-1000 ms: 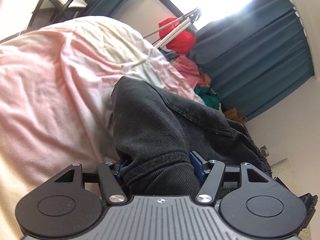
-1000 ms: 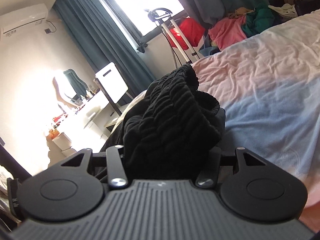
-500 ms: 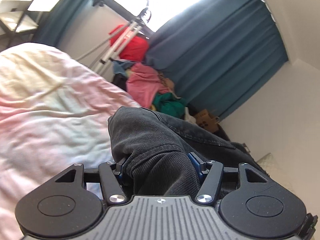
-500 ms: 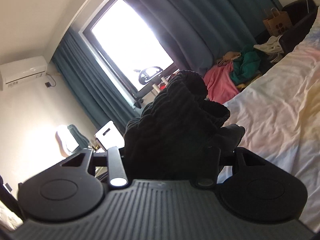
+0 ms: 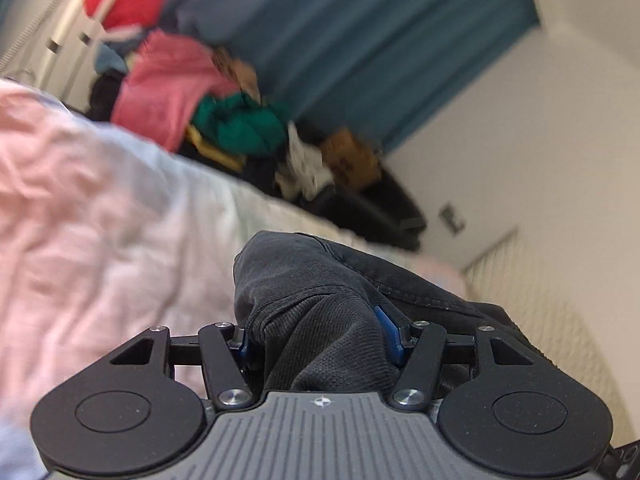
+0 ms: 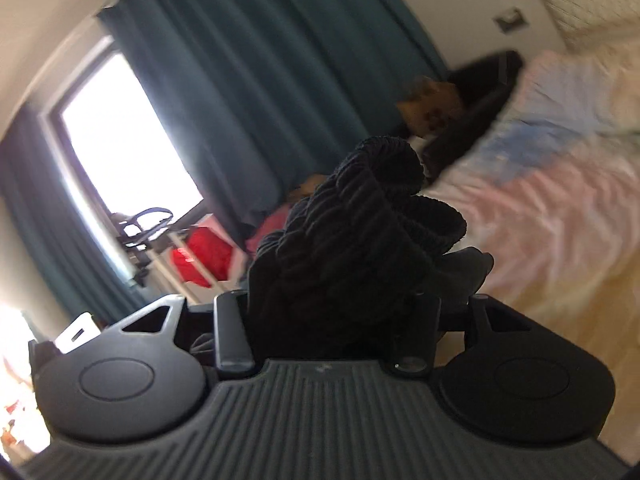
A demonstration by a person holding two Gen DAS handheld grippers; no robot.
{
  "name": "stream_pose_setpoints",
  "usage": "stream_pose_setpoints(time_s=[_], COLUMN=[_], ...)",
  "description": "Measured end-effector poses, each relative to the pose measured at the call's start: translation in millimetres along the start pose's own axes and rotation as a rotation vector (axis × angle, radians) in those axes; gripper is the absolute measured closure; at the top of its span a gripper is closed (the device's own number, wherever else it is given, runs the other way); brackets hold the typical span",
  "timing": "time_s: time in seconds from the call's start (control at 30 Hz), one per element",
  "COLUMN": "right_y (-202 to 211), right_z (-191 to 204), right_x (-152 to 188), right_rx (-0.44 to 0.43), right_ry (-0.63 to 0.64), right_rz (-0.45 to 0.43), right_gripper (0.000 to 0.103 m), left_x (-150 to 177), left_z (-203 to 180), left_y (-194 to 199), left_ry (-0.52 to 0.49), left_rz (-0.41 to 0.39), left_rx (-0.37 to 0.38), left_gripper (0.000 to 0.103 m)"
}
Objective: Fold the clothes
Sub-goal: 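Lay the folded sweatpants on the bed and open both grippers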
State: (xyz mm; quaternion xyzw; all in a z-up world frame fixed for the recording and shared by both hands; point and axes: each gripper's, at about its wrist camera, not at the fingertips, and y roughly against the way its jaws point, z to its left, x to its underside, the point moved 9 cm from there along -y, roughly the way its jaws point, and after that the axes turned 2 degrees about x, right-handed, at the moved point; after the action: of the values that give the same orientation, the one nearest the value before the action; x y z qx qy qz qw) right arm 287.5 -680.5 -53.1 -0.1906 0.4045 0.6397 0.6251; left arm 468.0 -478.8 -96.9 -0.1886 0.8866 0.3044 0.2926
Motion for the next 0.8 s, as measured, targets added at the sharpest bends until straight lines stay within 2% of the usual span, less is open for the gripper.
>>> stream_pose_setpoints(time_s=[0.1,0.2,0.3,0.37,0.4,0.47,0.57,0.67,0.8], right_y=[-9.4,-1.3,9.8,16.9,18.6,20.4,33.8,58.3,98.9], right_z=[-43.7,-69.5,-84.0,-87.5,-87.2,-86.3,-79.0,-68.1,-40.5], right_x=[32.8,78.4,122.7,137.1,139.4,138.6,125.3,108.9,82.6], right_rx=[0.056,0.08,0.126,0.151,0.163,0.198,0.255,0.318,0.336], right_ry=[-0.078,-0.107,-0.099,-0.104,-0.105,-0.119,-0.13,-0.095,0.005], right_rz=[0.052,0.097,0.144,0.152,0.149,0.176,0.228,0.244,0.194], right_gripper=[0.051,0.051,0.049,0.045,0.043,0.032,0.031,0.031,0.032], left_x=[27.1,58.9,88.4,95.1,95.8,96.1,95.7,92.3,89.4], left_z=[13.9,41.3,63.8,63.4,61.3,54.0,33.0,4.7,-41.4], left_y=[-27.0,-29.2,-25.4,-19.7,-17.2,-9.8,12.9,47.5,99.4], left_ry=[-0.091,-0.22,-0.268,-0.284,-0.302,-0.341,-0.398,-0.444,-0.512], left_rz=[0.065,0.107,0.154,0.144,0.135,0.121,0.12,0.1,0.065], left_rx=[-0.015,-0.027,-0.055,-0.057,-0.081,-0.132,-0.19,-0.193,-0.188], left_gripper=[0.043,0.039,0.034,0.03,0.023,0.021,0.021,0.02,0.019])
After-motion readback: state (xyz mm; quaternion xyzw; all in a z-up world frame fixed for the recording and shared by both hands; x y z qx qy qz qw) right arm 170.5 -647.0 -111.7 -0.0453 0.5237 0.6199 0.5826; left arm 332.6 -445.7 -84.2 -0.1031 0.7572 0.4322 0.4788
